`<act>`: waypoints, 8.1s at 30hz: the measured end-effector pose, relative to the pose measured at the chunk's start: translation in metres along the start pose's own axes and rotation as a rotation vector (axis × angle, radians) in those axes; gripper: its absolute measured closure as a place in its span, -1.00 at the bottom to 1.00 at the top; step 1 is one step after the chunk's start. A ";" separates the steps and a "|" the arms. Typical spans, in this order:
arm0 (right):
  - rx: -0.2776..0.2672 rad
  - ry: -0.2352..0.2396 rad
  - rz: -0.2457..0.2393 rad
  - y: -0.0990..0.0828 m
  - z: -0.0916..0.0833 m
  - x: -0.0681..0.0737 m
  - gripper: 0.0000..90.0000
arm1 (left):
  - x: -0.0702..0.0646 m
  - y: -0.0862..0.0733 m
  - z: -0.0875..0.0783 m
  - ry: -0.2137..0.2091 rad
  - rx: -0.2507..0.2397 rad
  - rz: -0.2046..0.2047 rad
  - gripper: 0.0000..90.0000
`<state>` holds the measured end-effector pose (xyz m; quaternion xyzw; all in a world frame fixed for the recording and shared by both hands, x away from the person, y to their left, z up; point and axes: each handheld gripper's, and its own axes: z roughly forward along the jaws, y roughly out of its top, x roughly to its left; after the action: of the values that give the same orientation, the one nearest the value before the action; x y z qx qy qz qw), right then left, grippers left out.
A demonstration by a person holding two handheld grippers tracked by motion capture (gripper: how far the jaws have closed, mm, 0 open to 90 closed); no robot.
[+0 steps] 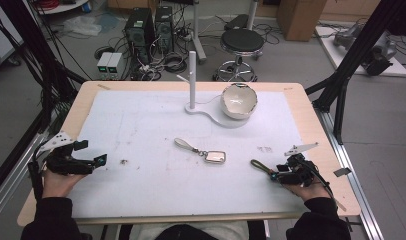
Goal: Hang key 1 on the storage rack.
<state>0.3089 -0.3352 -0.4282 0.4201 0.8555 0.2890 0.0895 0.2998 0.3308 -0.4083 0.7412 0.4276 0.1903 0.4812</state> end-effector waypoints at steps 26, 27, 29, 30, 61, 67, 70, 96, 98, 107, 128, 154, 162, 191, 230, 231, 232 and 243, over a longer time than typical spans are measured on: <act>-0.067 -0.024 -0.029 0.007 -0.006 0.008 0.61 | 0.000 -0.001 0.001 -0.002 0.006 0.000 -0.96; -0.071 -0.025 -0.020 0.008 -0.007 0.009 0.61 | 0.000 -0.001 0.001 -0.002 0.006 0.001 -0.96; -0.078 -0.025 -0.020 0.009 -0.007 0.010 0.61 | 0.000 -0.001 0.001 -0.002 0.005 -0.001 -0.96; -0.092 -0.021 -0.025 0.011 -0.008 0.011 0.61 | 0.000 -0.001 0.000 -0.001 0.007 0.001 -0.96; -0.166 -0.030 -0.144 0.075 -0.036 0.036 0.60 | -0.001 -0.003 -0.003 -0.001 0.001 -0.007 -0.96; -0.159 -0.045 -0.188 0.097 -0.044 0.043 0.60 | 0.000 -0.004 -0.003 -0.001 -0.001 -0.008 -0.96; -0.160 -0.048 -0.205 0.108 -0.046 0.046 0.60 | 0.000 -0.004 -0.002 -0.001 0.004 -0.005 -0.96; -0.231 0.031 -0.195 0.185 -0.042 0.052 0.60 | 0.000 -0.004 -0.002 -0.006 -0.007 -0.017 -0.96; -0.231 0.037 -0.201 0.194 -0.040 0.054 0.60 | 0.000 -0.004 -0.003 -0.009 -0.012 -0.018 -0.96; -0.226 -0.028 -0.208 0.231 -0.034 0.063 0.60 | 0.001 -0.003 -0.004 -0.017 -0.027 -0.025 -0.96; -0.231 -0.052 -0.222 0.282 -0.023 0.076 0.59 | 0.003 -0.005 -0.004 -0.017 -0.025 -0.030 -0.96; -0.173 -0.130 -0.201 0.318 0.011 0.091 0.59 | 0.006 -0.005 -0.005 -0.023 -0.041 -0.038 -0.96; -0.152 -0.150 -0.186 0.320 0.021 0.091 0.59 | 0.005 -0.005 -0.004 -0.026 -0.037 -0.038 -0.96; -0.104 -0.079 -0.066 0.321 0.050 0.078 -0.57 | 0.006 -0.005 -0.004 -0.023 -0.043 -0.041 -0.96; -0.104 0.007 -0.052 0.252 0.038 0.057 -0.99 | 0.006 -0.005 -0.005 -0.016 -0.037 -0.036 -0.96; -0.100 0.008 -0.052 0.251 0.040 0.057 -0.99 | 0.006 -0.006 -0.005 -0.015 -0.037 -0.037 -0.96; -0.095 0.006 -0.057 0.250 0.042 0.058 -0.99 | 0.006 -0.006 -0.004 -0.015 -0.035 -0.036 -0.96; -0.074 0.044 -0.074 0.240 0.062 0.069 -0.99 | 0.006 -0.006 -0.004 -0.015 -0.033 -0.036 -0.96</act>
<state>0.4497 -0.1407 -0.3358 0.3783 0.8608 0.3263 0.0970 0.2976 0.3388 -0.4120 0.7268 0.4340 0.1830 0.4999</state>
